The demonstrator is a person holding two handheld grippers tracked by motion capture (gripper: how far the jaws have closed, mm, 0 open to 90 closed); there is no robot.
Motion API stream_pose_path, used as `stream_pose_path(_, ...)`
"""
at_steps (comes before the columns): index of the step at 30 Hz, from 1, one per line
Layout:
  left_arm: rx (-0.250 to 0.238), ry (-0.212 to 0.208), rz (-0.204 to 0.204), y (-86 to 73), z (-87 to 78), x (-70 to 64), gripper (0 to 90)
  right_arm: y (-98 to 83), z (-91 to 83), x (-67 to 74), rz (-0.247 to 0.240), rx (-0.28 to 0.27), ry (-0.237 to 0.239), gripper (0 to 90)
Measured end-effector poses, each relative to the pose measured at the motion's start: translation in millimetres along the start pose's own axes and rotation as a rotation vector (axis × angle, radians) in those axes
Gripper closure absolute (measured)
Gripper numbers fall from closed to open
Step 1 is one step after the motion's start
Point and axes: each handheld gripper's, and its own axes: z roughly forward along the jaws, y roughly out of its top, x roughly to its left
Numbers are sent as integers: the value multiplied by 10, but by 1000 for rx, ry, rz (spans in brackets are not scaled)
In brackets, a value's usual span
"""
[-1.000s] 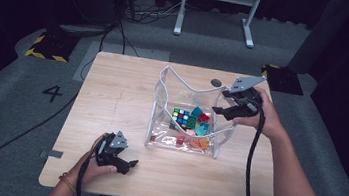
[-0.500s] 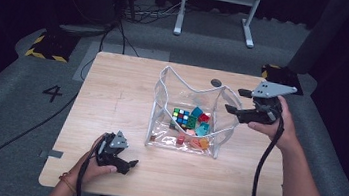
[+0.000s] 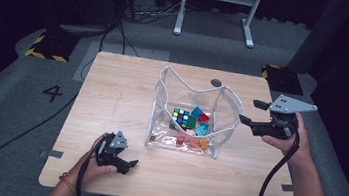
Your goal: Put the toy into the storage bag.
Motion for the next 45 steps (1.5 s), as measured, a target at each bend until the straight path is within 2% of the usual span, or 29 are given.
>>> stream_pose_path(4, 0, 0, 0, 0, 0, 0, 91, -93, -43, 5, 13, 2, 3, 290)
stream_pose_path(12, 0, 0, 0, 0, 0, 0, 91, -358, -83, 51, 23, 30, -47, 279)
stream_pose_path(14, 0, 0, 0, 0, 0, 0, 91, -393, -77, 54, 22, 30, -44, 276)
stream_pose_path(16, 0, 2, 0, 0, -1, -2, 91, -507, -38, 87, 23, 58, -53, 273)
stream_pose_path(21, 1, 1, 0, 0, -2, -1, 91, -679, 26, 120, 33, 94, -45, 269)
stream_pose_path(26, 1, 2, 0, 0, -2, -2, 91, -863, 118, 137, 21, 137, -41, 258)
stream_pose_path(28, 0, 3, 0, 0, -2, -2, 91, -937, 169, 141, 29, 159, -39, 257)
stream_pose_path(31, 0, 3, 0, -1, -2, -3, 91, -1020, 223, 150, 45, 161, -19, 256)
stream_pose_path(34, 0, 3, 0, -1, -2, -2, 91, -1156, 300, 173, 42, 200, -23, 247)
stream_pose_path(40, 0, 3, -1, 0, -2, -2, 91, -1344, 350, 190, 91, 216, 0, 241)
stream_pose_path(42, 0, 3, -1, 0, -2, -2, 91, -1401, 349, 195, 94, 223, -5, 239)
stream_pose_path(45, -2, -3, -1, 3, 4, 1, 90, -1496, 342, 204, 125, 222, -1, 237)
